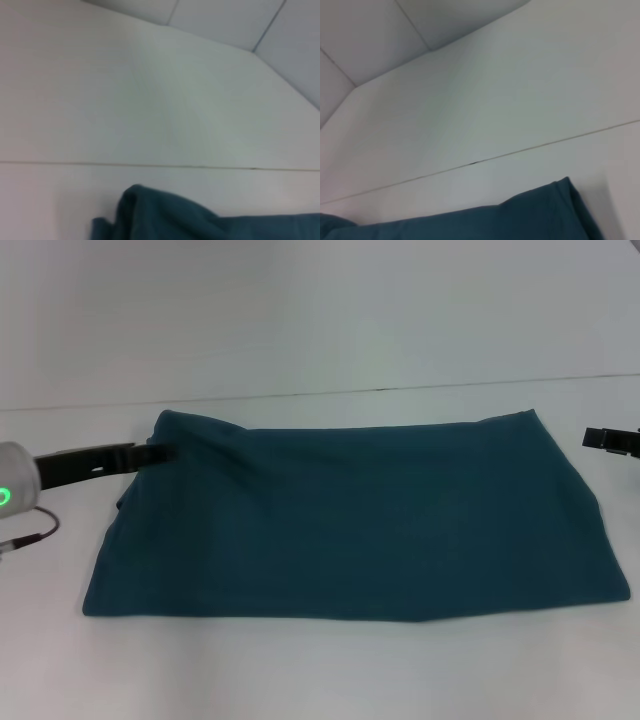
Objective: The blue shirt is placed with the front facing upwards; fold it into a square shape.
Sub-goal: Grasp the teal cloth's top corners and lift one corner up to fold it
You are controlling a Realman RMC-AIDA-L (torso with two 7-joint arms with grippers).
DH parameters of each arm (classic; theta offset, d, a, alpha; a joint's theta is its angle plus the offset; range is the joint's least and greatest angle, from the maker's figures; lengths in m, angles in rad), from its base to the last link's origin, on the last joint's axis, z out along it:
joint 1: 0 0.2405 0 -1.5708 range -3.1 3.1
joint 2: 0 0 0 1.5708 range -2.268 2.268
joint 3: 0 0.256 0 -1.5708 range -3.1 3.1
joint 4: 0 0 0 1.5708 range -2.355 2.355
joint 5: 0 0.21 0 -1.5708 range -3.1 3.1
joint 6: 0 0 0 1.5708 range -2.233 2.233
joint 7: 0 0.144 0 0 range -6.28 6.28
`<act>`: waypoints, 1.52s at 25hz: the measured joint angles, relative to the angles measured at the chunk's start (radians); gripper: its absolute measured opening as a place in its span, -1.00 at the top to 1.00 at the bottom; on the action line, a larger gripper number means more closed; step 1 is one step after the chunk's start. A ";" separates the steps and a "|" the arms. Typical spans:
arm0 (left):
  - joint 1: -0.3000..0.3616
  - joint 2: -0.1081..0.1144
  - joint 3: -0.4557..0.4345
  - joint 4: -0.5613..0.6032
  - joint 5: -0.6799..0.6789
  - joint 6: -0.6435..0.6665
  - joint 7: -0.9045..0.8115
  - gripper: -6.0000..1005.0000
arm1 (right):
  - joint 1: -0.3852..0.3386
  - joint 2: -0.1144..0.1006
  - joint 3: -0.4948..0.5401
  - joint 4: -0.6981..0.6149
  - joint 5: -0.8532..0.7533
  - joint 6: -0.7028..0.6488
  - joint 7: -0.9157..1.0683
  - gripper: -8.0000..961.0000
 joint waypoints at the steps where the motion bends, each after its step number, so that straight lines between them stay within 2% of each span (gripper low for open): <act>1: -0.006 0.000 0.004 -0.015 -0.016 -0.007 0.014 -0.54 | 0.001 0.000 0.000 0.000 0.000 -0.003 -0.002 -0.29; 7: -0.038 0.000 0.067 -0.099 -0.072 -0.119 0.055 -0.53 | -0.001 0.002 0.000 0.002 0.001 -0.019 -0.003 0.02; 14: -0.070 -0.002 0.111 -0.181 -0.109 -0.272 0.111 -0.53 | -0.002 0.002 0.000 0.002 0.001 -0.031 0.004 0.62; 18: -0.082 -0.002 0.118 -0.203 -0.168 -0.282 0.167 -0.53 | 0.001 0.012 0.001 0.002 0.001 -0.031 0.008 0.98; 23: -0.101 -0.002 0.129 -0.244 -0.236 -0.301 0.252 -0.53 | 0.009 0.033 0.001 0.002 0.001 -0.023 0.008 0.98; 29: -0.139 -0.005 0.133 -0.345 -0.347 -0.418 0.423 -0.53 | 0.014 0.056 0.005 0.002 0.001 -0.018 0.007 0.97; 38: -0.157 -0.006 0.142 -0.405 -0.391 -0.549 0.531 -0.53 | 0.014 0.070 0.007 0.002 0.001 -0.020 0.008 0.94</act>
